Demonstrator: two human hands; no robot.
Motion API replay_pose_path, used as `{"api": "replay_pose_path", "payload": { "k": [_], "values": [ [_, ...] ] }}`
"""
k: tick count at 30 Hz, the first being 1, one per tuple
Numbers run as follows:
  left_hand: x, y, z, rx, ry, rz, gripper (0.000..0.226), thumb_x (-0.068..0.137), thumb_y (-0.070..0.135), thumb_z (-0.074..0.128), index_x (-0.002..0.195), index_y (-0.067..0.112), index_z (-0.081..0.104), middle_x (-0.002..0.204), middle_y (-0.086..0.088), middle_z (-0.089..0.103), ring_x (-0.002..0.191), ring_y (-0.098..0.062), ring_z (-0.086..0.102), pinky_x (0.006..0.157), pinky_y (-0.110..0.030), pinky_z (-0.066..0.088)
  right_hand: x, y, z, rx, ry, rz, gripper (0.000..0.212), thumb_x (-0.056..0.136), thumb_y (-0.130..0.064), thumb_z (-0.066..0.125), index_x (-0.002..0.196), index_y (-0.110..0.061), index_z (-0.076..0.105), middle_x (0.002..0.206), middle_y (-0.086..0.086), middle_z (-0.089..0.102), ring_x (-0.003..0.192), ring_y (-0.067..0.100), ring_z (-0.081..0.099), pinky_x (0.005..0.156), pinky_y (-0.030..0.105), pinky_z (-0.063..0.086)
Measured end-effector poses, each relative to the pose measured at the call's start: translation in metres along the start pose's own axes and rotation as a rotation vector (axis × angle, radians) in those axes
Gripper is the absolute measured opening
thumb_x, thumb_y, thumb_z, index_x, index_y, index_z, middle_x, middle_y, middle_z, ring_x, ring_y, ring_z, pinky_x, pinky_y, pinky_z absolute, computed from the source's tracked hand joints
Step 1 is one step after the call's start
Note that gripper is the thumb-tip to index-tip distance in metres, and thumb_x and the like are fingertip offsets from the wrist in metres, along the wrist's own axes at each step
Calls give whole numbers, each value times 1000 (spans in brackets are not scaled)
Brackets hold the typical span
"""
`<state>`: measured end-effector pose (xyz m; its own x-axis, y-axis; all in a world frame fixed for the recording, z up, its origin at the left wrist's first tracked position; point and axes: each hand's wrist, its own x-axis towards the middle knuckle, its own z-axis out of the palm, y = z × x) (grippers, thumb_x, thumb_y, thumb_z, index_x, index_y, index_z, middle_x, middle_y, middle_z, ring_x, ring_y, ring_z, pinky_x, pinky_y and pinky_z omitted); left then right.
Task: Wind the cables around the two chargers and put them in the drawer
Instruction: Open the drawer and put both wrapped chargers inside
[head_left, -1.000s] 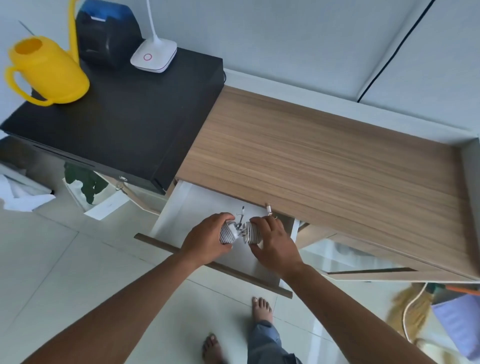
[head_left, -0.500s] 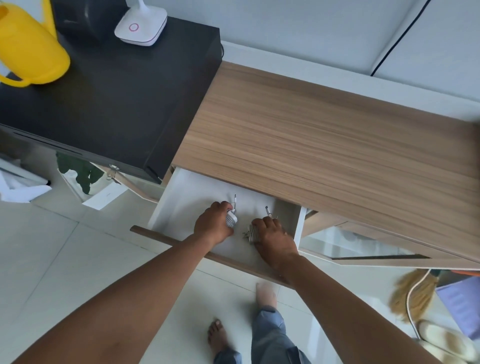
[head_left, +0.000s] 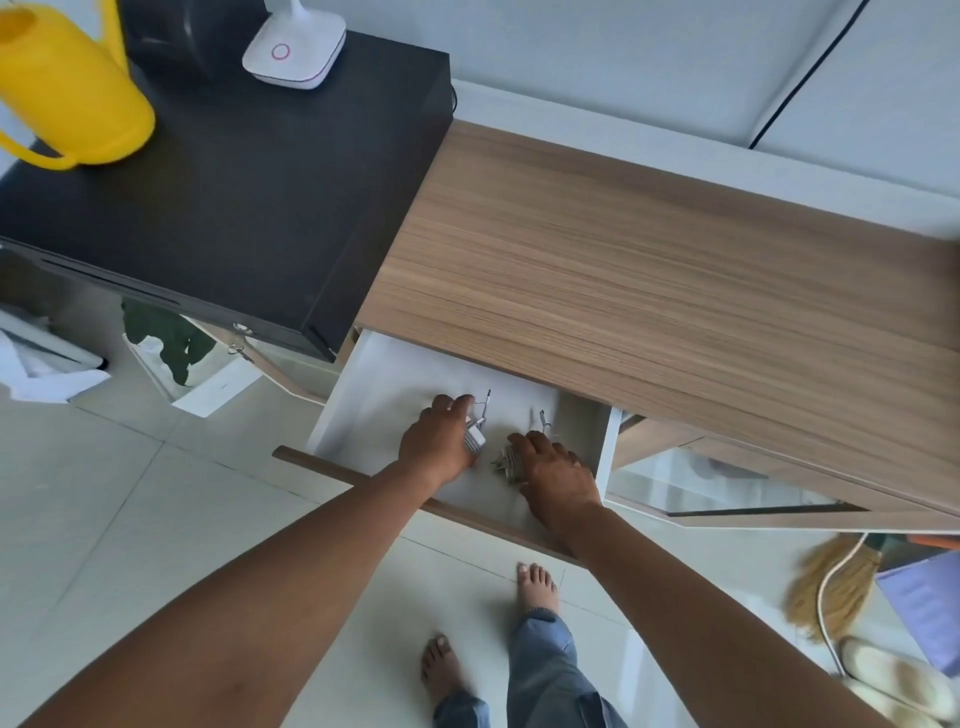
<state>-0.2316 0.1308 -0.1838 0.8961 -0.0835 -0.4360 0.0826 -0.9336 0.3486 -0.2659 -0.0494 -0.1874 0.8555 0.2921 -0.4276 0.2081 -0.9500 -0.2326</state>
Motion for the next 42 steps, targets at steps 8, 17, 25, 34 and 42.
{"api": "replay_pose_path", "payload": {
  "k": [8, 17, 25, 34, 42],
  "values": [
    [-57, -24, -32, -104, 180, 146, 38, 86, 34, 69, 123, 29, 62, 123, 6, 60, 108, -15, 59, 81, -28, 48, -57, -2, -18, 167, 182, -32, 50, 93, -27, 58, 140, -19, 45, 140, 3, 47, 124, 26, 49, 102, 35, 43],
    [-116, -46, -16, -107, 316, 269, 36, 77, 47, 76, 106, 26, 73, 110, 8, 68, 107, -14, 58, 90, -31, 48, -117, -19, 8, 166, 373, -55, 35, 74, -29, 81, 105, -18, 71, 95, 0, 68, 87, 26, 66, 74, 36, 53],
    [-113, -46, -12, -36, 307, 243, 23, 71, 27, 83, 92, 27, 75, 88, 5, 65, 87, -20, 62, 72, -28, 46, -112, -18, 15, 140, 457, -35, 31, 71, -7, 81, 99, -19, 75, 81, 2, 60, 71, 26, 60, 60, 33, 53],
    [-73, -23, -33, 85, 247, 245, 23, 84, 30, 72, 107, 26, 71, 104, 6, 62, 105, -15, 55, 74, -27, 44, -78, -5, -17, 13, 446, -5, 31, 68, -13, 83, 97, -19, 72, 81, 1, 63, 75, 27, 62, 66, 36, 52],
    [-37, 2, -57, 399, 418, 373, 91, 66, 32, 86, 144, 20, 41, 141, -11, 44, 132, -31, 39, 114, -45, 31, -49, 16, -53, -74, 437, 126, 82, 71, -41, 74, 142, -23, 37, 148, 10, 37, 140, 31, 29, 107, 47, 34]
  ]
}}
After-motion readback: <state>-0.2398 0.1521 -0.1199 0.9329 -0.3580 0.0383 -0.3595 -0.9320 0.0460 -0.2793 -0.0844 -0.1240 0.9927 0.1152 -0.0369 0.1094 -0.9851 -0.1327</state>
